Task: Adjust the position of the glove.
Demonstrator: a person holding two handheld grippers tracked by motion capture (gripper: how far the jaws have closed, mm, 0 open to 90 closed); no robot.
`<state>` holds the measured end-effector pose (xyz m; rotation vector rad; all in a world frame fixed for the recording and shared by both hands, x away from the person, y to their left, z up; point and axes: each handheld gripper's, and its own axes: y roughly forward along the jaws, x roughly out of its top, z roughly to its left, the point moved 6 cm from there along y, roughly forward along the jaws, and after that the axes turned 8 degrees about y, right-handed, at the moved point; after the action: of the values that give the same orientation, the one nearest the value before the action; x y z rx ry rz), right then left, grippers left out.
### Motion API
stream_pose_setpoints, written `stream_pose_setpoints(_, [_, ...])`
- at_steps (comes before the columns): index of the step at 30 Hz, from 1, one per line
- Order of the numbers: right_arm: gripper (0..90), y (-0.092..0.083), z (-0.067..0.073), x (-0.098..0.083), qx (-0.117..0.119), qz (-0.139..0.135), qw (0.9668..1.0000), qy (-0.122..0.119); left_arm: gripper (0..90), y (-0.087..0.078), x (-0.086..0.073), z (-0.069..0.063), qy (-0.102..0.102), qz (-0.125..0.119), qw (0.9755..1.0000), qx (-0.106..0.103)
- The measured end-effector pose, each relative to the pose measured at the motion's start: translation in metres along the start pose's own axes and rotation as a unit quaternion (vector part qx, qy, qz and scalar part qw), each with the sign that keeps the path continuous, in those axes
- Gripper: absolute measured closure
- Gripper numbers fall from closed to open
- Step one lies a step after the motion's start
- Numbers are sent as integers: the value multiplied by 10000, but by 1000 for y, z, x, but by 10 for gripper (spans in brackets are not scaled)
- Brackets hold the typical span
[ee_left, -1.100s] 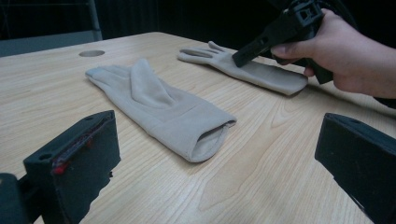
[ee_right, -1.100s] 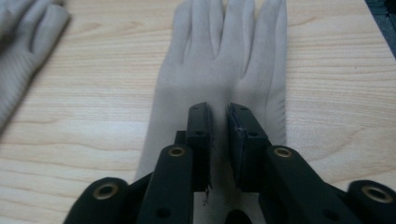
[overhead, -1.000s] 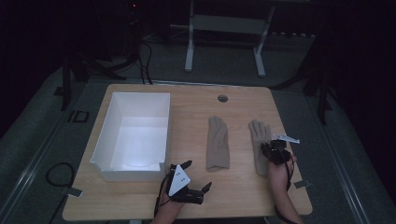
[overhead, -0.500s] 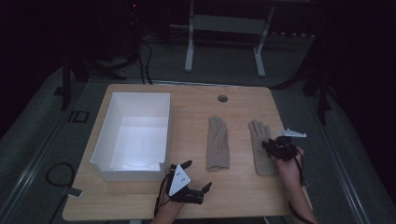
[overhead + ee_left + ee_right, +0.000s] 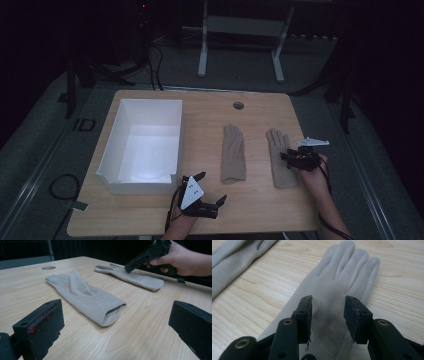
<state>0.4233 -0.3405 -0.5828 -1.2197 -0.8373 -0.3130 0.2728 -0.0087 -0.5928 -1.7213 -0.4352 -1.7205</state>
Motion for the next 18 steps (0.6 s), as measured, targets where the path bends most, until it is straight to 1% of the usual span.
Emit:
stream_pose_setpoints(3, [590, 9, 1, -7, 31, 40, 9999, 87, 3, 0, 0, 0, -4, -10, 10000, -1])
stream_pose_setpoints(4, [594, 10, 2, -8, 30, 9, 9999, 96, 3, 0, 0, 0, -5, -8, 10000, -2])
stream_pose_setpoints(5, [615, 10, 2, -9, -29, -52, 9999, 100, 3, 0, 0, 0, -1, -4, 10000, -2])
stream_pose_setpoints(6, [648, 10, 2, -9, -52, -64, 9999, 133, 3, 0, 0, 0, 3, -3, 10000, -4])
stream_pose_setpoints(7, [717, 10, 2, -9, -75, -66, 9996, 280, 3, 0, 0, 0, 6, 1, 10000, -3])
stream_pose_setpoints(9, [793, 9, 3, -9, -145, -58, 9991, 398, 3, 0, 0, 0, 3, -3, 10000, -3])
stream_pose_setpoints(10, [806, 9, 4, -9, -185, -55, 9989, 425, 3, 0, 0, 0, 11, 1, 10000, -2])
stream_pose_setpoints(12, [827, 9, 7, -9, -375, -64, 9981, 491, 3, 0, 0, 0, 4, 0, 10000, 0])
stream_pose_setpoints(13, [833, 9, 8, -8, -447, -66, 9978, 482, 3, 0, 0, 0, -3, 0, 10000, 1])
stream_pose_setpoints(14, [835, 9, 9, -7, -481, -84, 9975, 505, 3, 0, 0, 0, -10, -1, 10000, 0])
stream_pose_setpoints(15, [836, 7, 10, -5, -520, -144, 9970, 564, 3, 0, 0, 0, -10, 0, 10000, -1])
stream_pose_setpoints(16, [836, 5, 11, -3, -543, -172, 9968, 569, 3, 0, 0, 0, -4, 1, 10000, -1])
stream_pose_setpoints(18, [836, -2, 14, 3, -603, -336, 9956, 632, 3, 0, 0, 0, -3, -1, 10000, -3])
